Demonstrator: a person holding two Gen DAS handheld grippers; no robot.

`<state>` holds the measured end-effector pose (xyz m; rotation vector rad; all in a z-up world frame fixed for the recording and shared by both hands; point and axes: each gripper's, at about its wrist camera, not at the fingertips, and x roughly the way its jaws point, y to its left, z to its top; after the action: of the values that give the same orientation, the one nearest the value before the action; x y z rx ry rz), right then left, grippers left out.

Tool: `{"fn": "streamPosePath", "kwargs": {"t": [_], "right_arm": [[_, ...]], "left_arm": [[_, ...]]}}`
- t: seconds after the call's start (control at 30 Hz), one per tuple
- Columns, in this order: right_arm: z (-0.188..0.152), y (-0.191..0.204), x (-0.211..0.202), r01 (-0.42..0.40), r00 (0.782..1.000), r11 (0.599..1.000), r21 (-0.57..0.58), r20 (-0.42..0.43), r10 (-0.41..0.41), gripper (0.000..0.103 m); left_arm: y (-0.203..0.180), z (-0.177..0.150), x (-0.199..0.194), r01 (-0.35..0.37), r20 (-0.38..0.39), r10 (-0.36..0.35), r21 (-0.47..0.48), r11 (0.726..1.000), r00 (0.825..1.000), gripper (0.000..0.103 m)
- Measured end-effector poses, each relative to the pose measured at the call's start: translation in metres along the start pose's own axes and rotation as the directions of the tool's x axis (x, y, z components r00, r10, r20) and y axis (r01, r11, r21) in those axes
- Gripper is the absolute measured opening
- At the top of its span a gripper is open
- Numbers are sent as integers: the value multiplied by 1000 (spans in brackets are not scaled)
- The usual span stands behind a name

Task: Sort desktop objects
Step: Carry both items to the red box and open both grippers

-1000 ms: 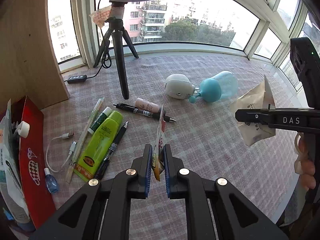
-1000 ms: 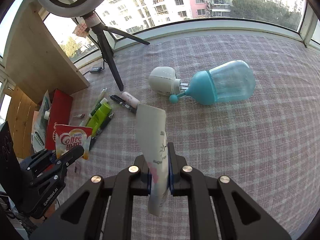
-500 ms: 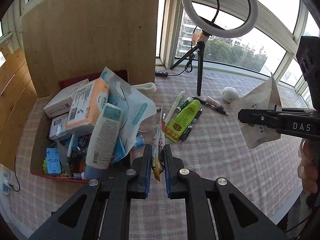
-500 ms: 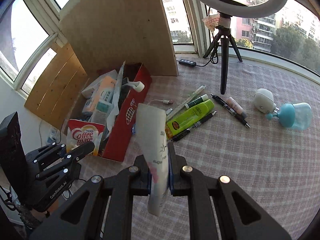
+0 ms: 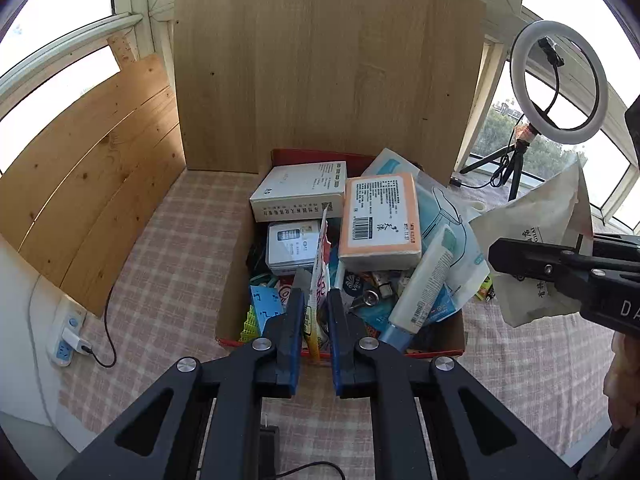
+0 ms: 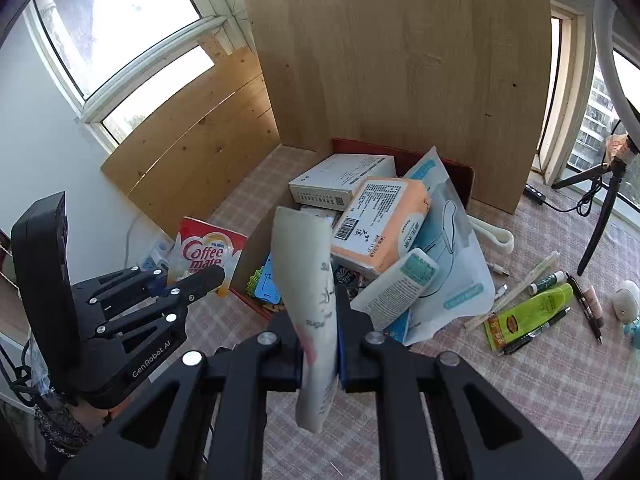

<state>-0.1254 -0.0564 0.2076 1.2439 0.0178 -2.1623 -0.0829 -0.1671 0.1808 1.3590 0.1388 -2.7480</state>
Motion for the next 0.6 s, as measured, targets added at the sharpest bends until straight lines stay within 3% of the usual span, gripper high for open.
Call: {"fn": "streamPosePath", "kwargs": {"t": [0.43, 0.5, 0.53, 0.57, 0.6], "right_arm": [[27, 13, 49, 15, 998, 1000, 2, -54, -15, 12], [31, 12, 54, 13, 998, 1000, 9, -62, -12, 19], [33, 12, 56, 10, 998, 1000, 13, -63, -9, 33], [34, 12, 58, 13, 998, 1000, 14, -63, -12, 59], [36, 11, 58, 33, 998, 999, 16, -55, -33, 71]], "left_arm": [[17, 25, 36, 32, -28, -32, 14, 999, 999, 11], [17, 29, 42, 29, -39, -29, 9, 1000, 999, 12], [17, 30, 46, 21, -48, -21, 8, 1000, 999, 21], [17, 32, 50, 9, -60, -8, 10, 1000, 998, 33], [18, 33, 52, -2, -60, 2, 8, 1000, 998, 56]]}}
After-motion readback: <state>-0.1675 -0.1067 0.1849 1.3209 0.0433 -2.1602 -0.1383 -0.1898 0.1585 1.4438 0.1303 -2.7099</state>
